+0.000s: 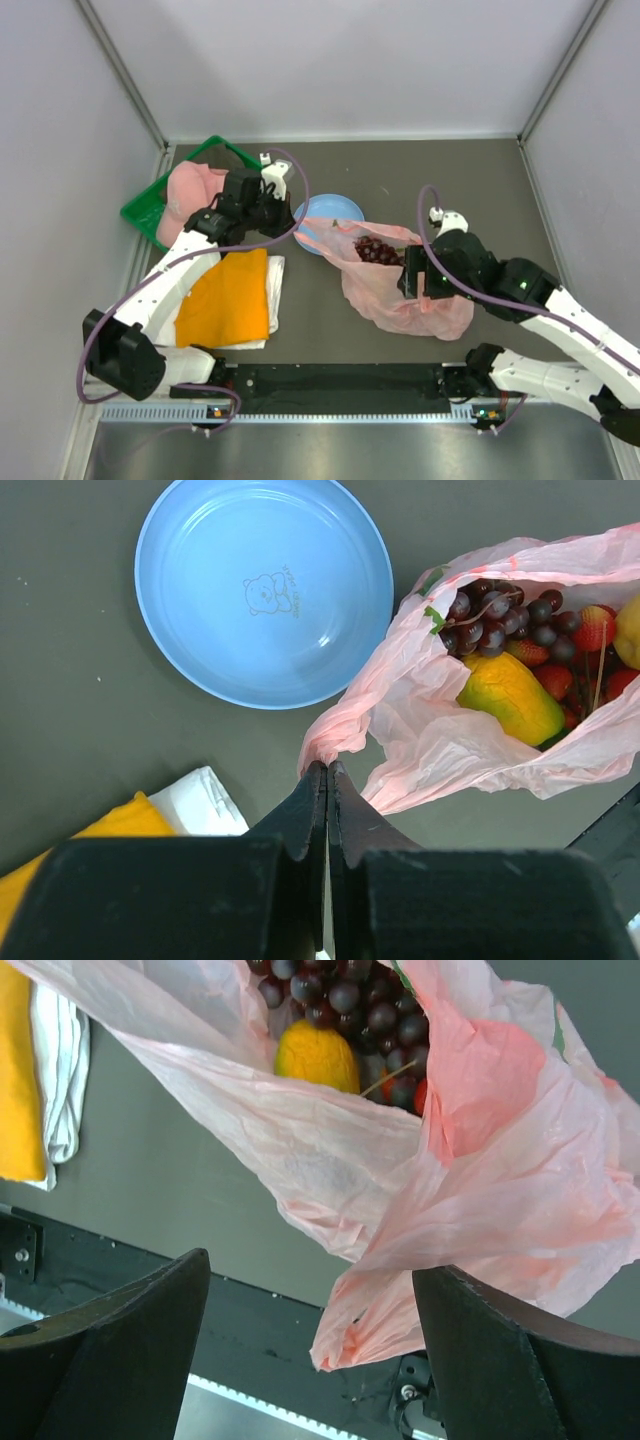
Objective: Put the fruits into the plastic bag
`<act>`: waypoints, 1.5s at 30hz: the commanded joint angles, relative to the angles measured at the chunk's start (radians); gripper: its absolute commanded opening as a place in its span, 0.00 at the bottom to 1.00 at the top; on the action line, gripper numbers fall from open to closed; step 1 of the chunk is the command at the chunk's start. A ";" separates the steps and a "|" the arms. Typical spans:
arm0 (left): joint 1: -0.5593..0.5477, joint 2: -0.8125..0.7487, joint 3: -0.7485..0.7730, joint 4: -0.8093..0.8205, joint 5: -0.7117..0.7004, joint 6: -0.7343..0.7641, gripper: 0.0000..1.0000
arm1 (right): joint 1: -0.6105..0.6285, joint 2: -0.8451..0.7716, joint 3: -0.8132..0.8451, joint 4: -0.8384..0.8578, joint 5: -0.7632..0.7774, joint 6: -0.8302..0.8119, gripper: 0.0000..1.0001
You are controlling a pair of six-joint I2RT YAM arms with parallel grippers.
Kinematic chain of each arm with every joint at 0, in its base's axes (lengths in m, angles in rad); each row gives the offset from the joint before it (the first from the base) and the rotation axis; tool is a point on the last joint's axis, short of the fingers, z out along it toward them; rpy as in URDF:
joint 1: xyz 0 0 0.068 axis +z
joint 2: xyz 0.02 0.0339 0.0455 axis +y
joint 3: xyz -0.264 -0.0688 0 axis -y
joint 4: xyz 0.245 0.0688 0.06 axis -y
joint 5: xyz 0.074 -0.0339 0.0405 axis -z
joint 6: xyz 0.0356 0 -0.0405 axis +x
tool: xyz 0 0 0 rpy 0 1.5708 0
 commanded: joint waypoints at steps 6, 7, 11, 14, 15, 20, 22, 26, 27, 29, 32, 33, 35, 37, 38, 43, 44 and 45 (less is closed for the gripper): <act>0.003 -0.032 -0.008 0.056 0.081 0.015 0.00 | 0.004 0.042 -0.103 0.146 0.043 0.048 0.83; 0.004 -0.035 -0.009 0.060 0.096 0.017 0.00 | 0.004 0.041 -0.142 0.182 0.043 0.064 0.83; 0.004 -0.043 -0.015 0.068 0.136 0.018 0.00 | 0.006 0.033 -0.203 0.236 0.075 0.099 0.81; 0.004 -0.052 -0.028 0.083 0.150 0.009 0.00 | 0.006 0.025 -0.234 0.281 0.117 0.105 0.76; 0.003 -0.055 -0.029 0.086 0.161 0.006 0.00 | 0.004 0.021 -0.243 0.298 0.134 0.107 0.72; 0.004 -0.070 -0.031 0.114 0.198 -0.023 0.00 | 0.004 -0.005 -0.277 0.400 0.129 0.075 0.63; 0.003 -0.075 -0.031 0.129 0.231 -0.031 0.00 | 0.004 -0.007 -0.257 0.417 0.123 0.049 0.54; 0.000 -0.077 0.021 0.166 0.276 -0.074 0.00 | 0.004 -0.043 -0.150 0.393 0.131 -0.007 0.24; 0.001 -0.074 0.046 0.168 0.282 -0.080 0.00 | 0.004 -0.053 -0.113 0.378 0.143 -0.022 0.13; -0.005 -0.070 0.133 0.168 0.309 -0.106 0.00 | 0.004 -0.076 0.028 0.332 0.164 -0.088 0.04; -0.013 -0.075 0.250 0.200 0.349 -0.170 0.00 | 0.004 -0.096 0.232 0.304 0.212 -0.200 0.00; -0.013 -0.081 0.274 0.214 0.365 -0.190 0.00 | 0.004 -0.109 0.276 0.307 0.221 -0.230 0.00; -0.013 -0.092 0.323 0.273 0.389 -0.257 0.00 | 0.004 -0.122 0.385 0.330 0.221 -0.300 0.00; -0.013 -0.106 0.344 0.338 0.412 -0.302 0.00 | 0.004 -0.133 0.457 0.345 0.217 -0.352 0.00; -0.013 -0.110 0.354 0.356 0.421 -0.342 0.00 | 0.004 -0.136 0.473 0.356 0.218 -0.366 0.00; -0.013 -0.109 0.347 0.441 0.478 -0.440 0.00 | 0.004 -0.152 0.493 0.367 0.246 -0.412 0.00; -0.013 -0.107 0.335 0.456 0.480 -0.457 0.00 | 0.004 -0.157 0.486 0.365 0.250 -0.410 0.00; -0.013 -0.103 0.330 0.458 0.480 -0.457 0.00 | 0.006 -0.160 0.476 0.356 0.267 -0.407 0.00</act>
